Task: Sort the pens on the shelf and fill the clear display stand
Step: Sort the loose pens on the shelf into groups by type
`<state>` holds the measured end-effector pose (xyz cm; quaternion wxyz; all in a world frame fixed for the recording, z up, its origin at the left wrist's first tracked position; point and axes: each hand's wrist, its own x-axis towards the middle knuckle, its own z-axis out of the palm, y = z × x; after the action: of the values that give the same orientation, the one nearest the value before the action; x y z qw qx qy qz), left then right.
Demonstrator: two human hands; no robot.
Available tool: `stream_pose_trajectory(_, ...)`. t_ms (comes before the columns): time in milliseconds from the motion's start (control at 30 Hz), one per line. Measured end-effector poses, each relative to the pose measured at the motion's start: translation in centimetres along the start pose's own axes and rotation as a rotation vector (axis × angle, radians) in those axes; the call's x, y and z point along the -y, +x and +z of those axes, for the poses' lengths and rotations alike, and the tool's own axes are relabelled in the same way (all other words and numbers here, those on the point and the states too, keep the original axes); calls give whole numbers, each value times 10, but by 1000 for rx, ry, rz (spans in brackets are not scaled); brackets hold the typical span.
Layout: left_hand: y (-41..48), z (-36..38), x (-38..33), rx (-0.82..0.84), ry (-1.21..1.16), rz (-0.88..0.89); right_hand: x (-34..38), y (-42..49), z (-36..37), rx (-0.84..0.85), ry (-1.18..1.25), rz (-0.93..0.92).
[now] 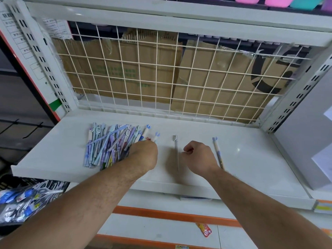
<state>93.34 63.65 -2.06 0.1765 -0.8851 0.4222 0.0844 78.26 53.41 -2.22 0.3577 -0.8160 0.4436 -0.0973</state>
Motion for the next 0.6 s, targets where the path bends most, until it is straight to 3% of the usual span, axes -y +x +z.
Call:
stream_pose_trajectory(100, -2, -2, 1, 0, -42, 16, -2, -2, -3, 1, 21, 1)
stream_pose_trajectory(167, -3, -7, 2, -36, -211, -9, -3, -3, -5, 2, 22, -5)
stream_pose_trajectory(267, 4, -20, 4, -40, -638, -71, -3, -2, -6, 11, 63, -21)
stream_pose_trajectory(400, 13, -23, 0, 189, -1408, -100, 3, -5, -7, 47, 186, -30)
stream_pose_trajectory(600, 11, -21, -16, 252, -1643, 0, 8, -15, -13, 83, 296, -1)
